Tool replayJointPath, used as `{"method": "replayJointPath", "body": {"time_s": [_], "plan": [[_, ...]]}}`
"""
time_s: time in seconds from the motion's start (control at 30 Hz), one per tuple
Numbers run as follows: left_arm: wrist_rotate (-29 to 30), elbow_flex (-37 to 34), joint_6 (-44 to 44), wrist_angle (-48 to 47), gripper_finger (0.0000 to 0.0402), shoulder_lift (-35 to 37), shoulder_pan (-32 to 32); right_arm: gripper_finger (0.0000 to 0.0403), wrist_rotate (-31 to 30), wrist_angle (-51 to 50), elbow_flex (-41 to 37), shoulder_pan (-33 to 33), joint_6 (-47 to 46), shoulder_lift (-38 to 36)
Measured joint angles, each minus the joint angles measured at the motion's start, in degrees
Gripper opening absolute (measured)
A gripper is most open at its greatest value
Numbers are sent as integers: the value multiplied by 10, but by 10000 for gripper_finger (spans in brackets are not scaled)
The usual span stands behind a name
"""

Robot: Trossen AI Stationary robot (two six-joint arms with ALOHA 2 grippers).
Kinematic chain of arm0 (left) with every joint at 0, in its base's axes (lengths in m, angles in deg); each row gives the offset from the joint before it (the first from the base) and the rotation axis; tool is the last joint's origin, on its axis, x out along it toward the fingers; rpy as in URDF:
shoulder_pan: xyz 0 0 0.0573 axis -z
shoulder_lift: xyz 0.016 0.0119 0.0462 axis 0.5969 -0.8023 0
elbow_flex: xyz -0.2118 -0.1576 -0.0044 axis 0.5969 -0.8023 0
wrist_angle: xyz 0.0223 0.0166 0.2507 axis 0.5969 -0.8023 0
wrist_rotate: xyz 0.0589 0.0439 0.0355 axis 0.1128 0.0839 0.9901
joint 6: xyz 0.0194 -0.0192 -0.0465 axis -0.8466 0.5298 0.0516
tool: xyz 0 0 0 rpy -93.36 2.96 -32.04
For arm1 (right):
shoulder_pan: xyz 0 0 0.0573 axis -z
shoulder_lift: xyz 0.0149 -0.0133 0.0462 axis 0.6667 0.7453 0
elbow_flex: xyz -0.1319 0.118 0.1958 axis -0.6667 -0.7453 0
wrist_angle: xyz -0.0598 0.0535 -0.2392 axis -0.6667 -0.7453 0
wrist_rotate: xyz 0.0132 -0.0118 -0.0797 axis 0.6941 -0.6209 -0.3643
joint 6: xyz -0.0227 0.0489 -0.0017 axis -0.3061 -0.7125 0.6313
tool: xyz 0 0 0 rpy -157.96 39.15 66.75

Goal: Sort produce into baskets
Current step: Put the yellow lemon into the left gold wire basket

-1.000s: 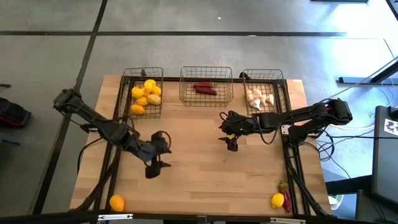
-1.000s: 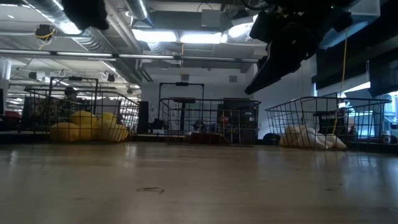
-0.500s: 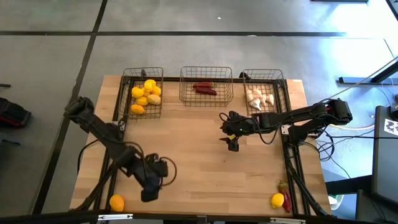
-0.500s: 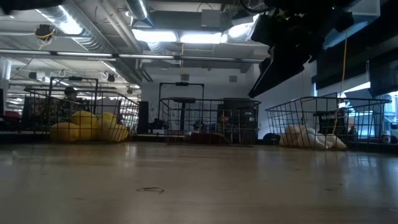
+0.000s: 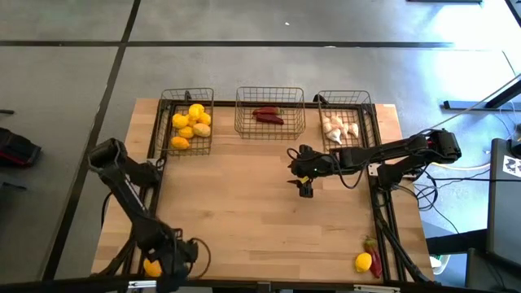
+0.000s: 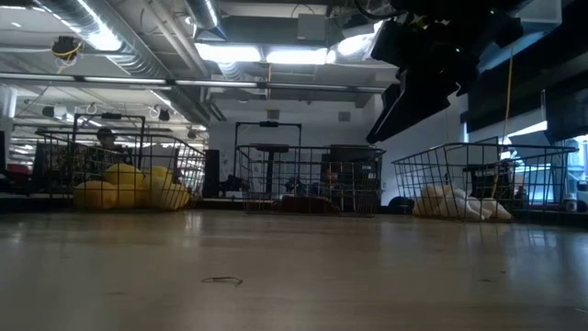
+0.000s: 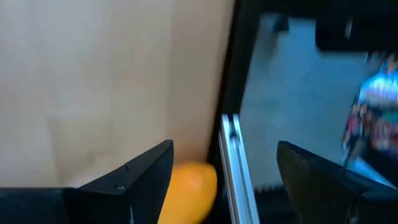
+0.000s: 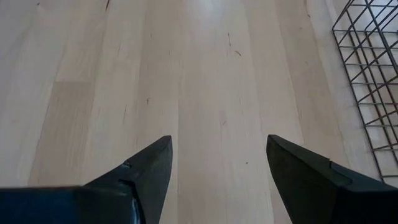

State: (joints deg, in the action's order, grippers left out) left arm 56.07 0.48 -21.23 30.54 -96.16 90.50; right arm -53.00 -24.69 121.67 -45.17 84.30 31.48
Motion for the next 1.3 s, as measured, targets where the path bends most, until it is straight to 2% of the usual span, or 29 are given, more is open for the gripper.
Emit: {"method": "replayJointPath", "body": {"time_s": [0.13,0.6,0.73,1.0,1.3], "plan": [[-44,0,-3,-3,278,-12,30,256,-2,0,0,0,0,0],[-44,0,-81,-47,278,-57,95,256,-2,-2,0,0,0,0],[-44,-1,-101,-91,278,-68,108,256,-2,-1,0,0,0,0],[-45,-16,-141,-39,278,-79,114,256,-2,-1,0,0,-1,0],[-38,-25,-120,-24,278,-79,114,256,-2,1,0,0,-3,0]]}}
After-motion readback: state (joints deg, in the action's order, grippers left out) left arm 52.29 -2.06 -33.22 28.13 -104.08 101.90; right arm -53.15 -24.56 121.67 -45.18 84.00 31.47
